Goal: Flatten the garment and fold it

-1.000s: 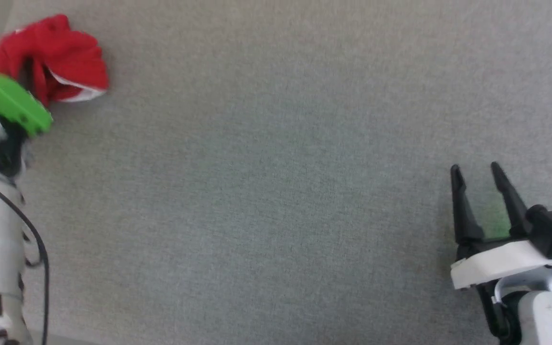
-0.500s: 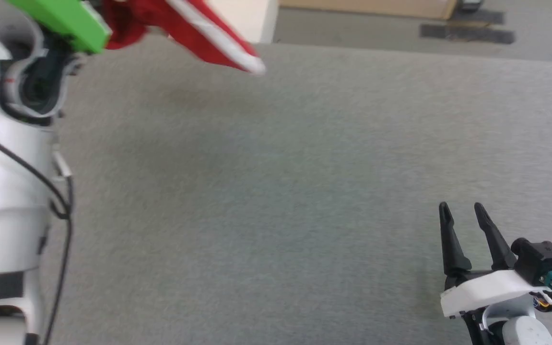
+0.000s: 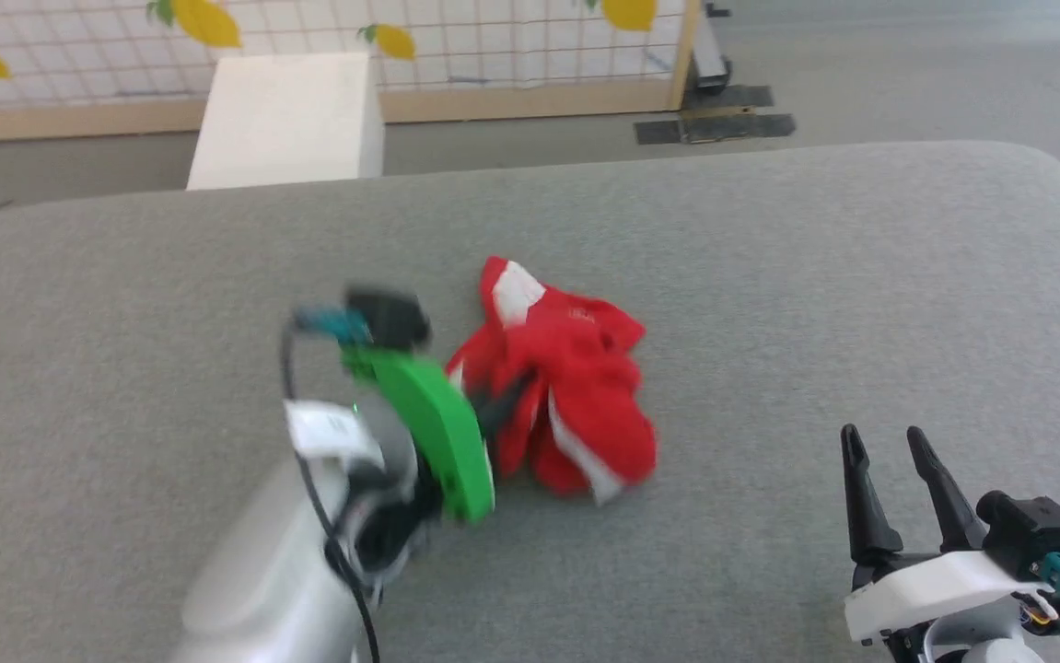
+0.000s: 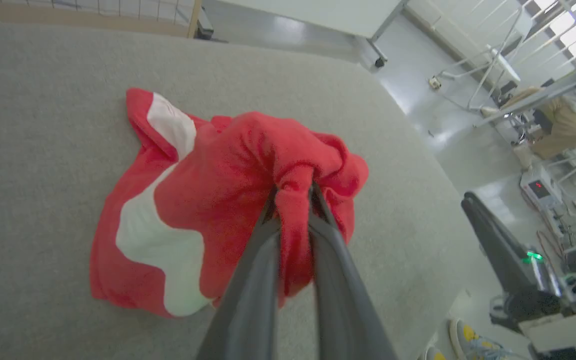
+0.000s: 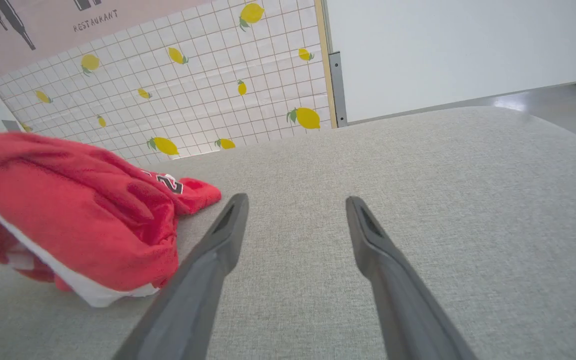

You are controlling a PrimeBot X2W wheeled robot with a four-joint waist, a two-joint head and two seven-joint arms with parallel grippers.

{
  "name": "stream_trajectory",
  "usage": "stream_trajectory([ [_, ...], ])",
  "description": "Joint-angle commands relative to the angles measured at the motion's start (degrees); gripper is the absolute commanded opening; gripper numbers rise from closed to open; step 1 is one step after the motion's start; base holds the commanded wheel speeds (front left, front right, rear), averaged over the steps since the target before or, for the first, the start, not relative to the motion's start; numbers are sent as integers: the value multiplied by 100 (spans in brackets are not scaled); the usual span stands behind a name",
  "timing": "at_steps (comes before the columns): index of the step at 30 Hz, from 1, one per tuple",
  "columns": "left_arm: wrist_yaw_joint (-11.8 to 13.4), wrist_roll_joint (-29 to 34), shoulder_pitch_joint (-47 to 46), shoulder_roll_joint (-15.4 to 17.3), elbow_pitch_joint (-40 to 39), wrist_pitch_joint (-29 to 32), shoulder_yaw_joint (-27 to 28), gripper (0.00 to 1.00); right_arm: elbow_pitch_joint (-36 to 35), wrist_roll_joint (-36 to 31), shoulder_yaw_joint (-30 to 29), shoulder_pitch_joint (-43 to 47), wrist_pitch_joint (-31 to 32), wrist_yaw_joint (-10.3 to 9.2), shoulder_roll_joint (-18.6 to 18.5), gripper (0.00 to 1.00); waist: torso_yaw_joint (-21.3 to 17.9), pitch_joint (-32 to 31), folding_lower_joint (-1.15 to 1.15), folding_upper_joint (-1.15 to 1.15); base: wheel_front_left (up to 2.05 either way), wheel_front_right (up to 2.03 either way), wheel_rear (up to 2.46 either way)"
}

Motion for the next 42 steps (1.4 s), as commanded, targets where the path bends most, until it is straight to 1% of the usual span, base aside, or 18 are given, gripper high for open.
stream_trajectory([
  [1,54,154,217,132,95,132,-153,0,3,6,4,80,-30,-9,-1,100,-220,-129,0,0,0,0,0],
  [5,104,283,788,262,388,699,-702,0,12,9,-48,93,-36,-9,-1,100,-212,-133,0,0,0,0,0],
  [8,202,191,992,236,488,969,-823,0,40,59,-49,91,-48,-9,-1,100,-140,-171,0,0,0,0,0],
  [9,231,130,1020,203,467,961,-784,36,55,81,-31,89,-54,-9,-1,100,-107,-195,0,0,0,0,0],
  [10,255,64,1031,168,434,915,-717,100,69,98,-15,88,-59,-9,-1,100,-77,-223,0,0,0,0,0],
  [15,380,-201,979,112,36,327,-117,100,148,151,44,111,-85,-9,-1,100,77,-392,0,0,0,0,0],
  [17,424,-225,974,139,-150,-93,193,100,176,163,45,133,-91,-9,-1,100,134,-463,0,0,0,0,0],
  [19,469,-84,1017,217,-301,-685,488,100,195,169,56,154,-90,-9,-1,100,167,-526,0,0,0,0,0],
  [22,549,421,1242,411,-399,-1777,793,100,194,185,76,146,-57,-9,-1,100,181,-578,0,0,0,0,0],
  [24,672,857,1464,517,-360,-2533,894,100,187,172,105,140,-1,-9,-1,100,188,-606,0,0,0,0,0],
  [26,792,1212,1718,554,-294,-3162,910,100,198,179,133,133,141,-9,-1,100,193,-612,0,0,0,0,0],
  [28,915,1562,1920,566,-270,-3597,895,100,211,190,135,102,321,-9,-1,100,221,-580,0,0,0,0,0],
  [32,1139,2016,2191,408,-429,-3810,1080,100,224,81,176,-134,864,-9,-1,100,334,-378,0,0,0,0,0],
  [33,1153,2082,2220,353,-513,-3816,1142,100,232,76,161,-242,1007,-9,-1,100,373,-283,0,0,0,0,0],
  [36,1107,2333,2258,209,-704,-3821,1257,100,343,-40,97,-783,1541,-9,-1,100,581,2,0,0,0,0,0],
  [39,1027,2505,2201,154,-735,-3822,1298,100,550,-272,113,-1464,2174,-9,-1,100,776,269,0,0,0,0,0],
  [41,969,2612,2121,146,-762,-3822,1320,100,774,-539,196,-1977,2714,-9,-1,100,895,460,0,0,0,0,0],
  [42,941,2658,2067,143,-767,-3823,1336,100,956,-634,256,-2252,3093,-9,-1,100,963,561,0,0,0,0,0],
])
